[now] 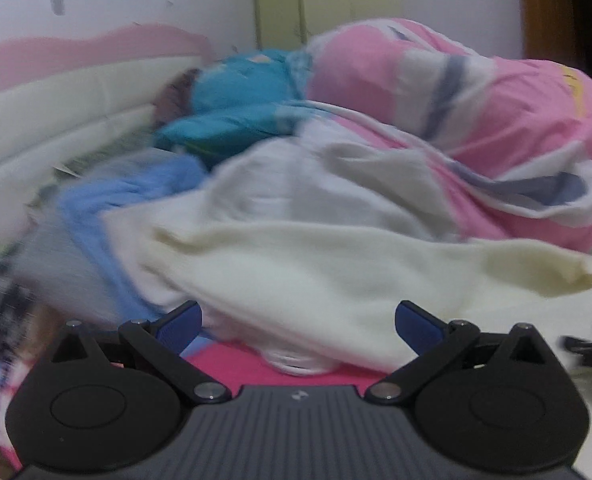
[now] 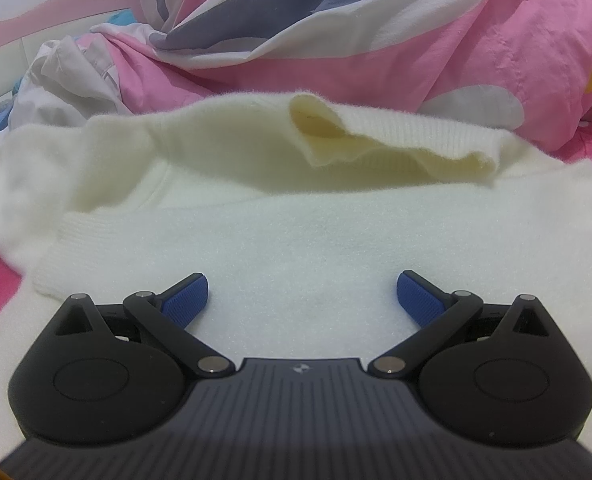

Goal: Fold clothes

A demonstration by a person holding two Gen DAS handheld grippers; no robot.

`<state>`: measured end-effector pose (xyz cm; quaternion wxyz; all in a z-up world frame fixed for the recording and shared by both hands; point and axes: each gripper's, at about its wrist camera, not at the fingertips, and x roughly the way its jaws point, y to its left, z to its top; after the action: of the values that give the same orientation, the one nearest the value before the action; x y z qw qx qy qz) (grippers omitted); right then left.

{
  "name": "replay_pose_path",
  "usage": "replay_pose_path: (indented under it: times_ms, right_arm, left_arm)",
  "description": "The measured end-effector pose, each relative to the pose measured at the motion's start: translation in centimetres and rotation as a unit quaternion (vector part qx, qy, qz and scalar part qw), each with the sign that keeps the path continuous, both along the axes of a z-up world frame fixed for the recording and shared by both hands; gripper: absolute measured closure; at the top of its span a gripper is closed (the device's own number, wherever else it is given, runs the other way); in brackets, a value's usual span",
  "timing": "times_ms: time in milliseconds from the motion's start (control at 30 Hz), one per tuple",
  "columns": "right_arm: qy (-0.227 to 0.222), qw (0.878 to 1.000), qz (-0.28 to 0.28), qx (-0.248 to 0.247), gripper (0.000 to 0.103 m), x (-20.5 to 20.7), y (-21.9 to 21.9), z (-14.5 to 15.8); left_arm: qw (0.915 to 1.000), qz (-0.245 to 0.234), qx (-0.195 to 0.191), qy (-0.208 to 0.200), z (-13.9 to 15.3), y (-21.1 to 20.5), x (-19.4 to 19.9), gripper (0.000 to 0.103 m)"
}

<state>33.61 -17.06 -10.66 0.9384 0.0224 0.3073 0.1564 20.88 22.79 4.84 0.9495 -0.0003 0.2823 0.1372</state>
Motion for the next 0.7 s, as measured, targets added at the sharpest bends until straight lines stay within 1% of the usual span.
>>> replay_pose_path:
  times_ms: [100,233,333,400,500,567,600,667,700]
  right_arm:
    - [-0.001,1.000,0.000,0.002,0.001,0.0,-0.1,0.0]
    - [-0.002,1.000,0.000,0.004,0.001,0.0,-0.1,-0.1]
    - [-0.002,1.000,0.000,0.006,0.001,-0.1,-0.1,-0.1]
    - [-0.003,1.000,0.000,0.007,0.001,-0.1,-0.1,-0.1]
    - [-0.003,1.000,-0.001,0.007,0.001,-0.2,-0.1,0.0]
    - [-0.004,1.000,-0.001,0.007,0.001,-0.3,-0.1,0.0]
    - [-0.004,1.000,-0.001,0.006,0.001,-0.3,-0.1,0.0]
    - [-0.004,1.000,-0.001,0.006,0.001,-0.3,-0.1,0.0]
    - [-0.004,1.000,-0.001,0.005,0.001,-0.3,0.0,0.0]
  left_arm:
    - [0.9995,0.029,0.009,-0.011,-0.9,3.5,-0.2,0.000]
    - [0.9970,0.054,-0.039,-0.039,-3.3,6.7,0.6,0.001]
    - [0.9942,0.062,-0.050,-0.073,-4.4,8.1,1.4,0.001]
    - [0.9925,0.064,-0.056,-0.088,-4.9,8.8,2.0,0.004]
    - [0.9904,0.062,-0.085,-0.090,-6.1,10.0,3.2,0.014]
    - [0.9883,0.070,-0.103,-0.088,-7.0,10.8,3.7,0.026]
    - [0.9871,0.074,-0.111,-0.088,-7.3,11.2,4.0,0.029]
    - [0.9862,0.076,-0.117,-0.088,-7.6,11.8,4.3,0.037]
    - [0.9858,0.077,-0.120,-0.089,-7.7,12.1,4.4,0.039]
